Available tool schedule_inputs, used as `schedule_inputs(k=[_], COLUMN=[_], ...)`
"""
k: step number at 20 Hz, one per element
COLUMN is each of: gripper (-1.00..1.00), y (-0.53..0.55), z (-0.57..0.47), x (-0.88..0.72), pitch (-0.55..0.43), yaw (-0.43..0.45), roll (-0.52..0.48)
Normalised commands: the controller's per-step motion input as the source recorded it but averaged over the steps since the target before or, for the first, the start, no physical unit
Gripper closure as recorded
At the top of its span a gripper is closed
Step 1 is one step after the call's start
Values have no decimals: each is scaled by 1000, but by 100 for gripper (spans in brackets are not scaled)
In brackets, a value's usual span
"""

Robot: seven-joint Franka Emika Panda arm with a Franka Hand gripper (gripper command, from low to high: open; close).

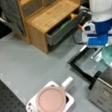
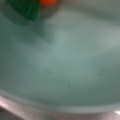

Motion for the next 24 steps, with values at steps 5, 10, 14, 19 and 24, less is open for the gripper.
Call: schedule_inputs(k=[5, 10, 14, 19, 24], gripper=[-100, -100, 100, 100, 100], y=[138, 128, 130, 154, 171], z=[-143, -111, -91, -104, -106], x=[-62, -78, -88, -88, -81], pitch=[-109, -111, -113, -128, -127], yaw=[-163, -145, -127, -113, -108], roll=[-30, -2, 6, 15, 20])
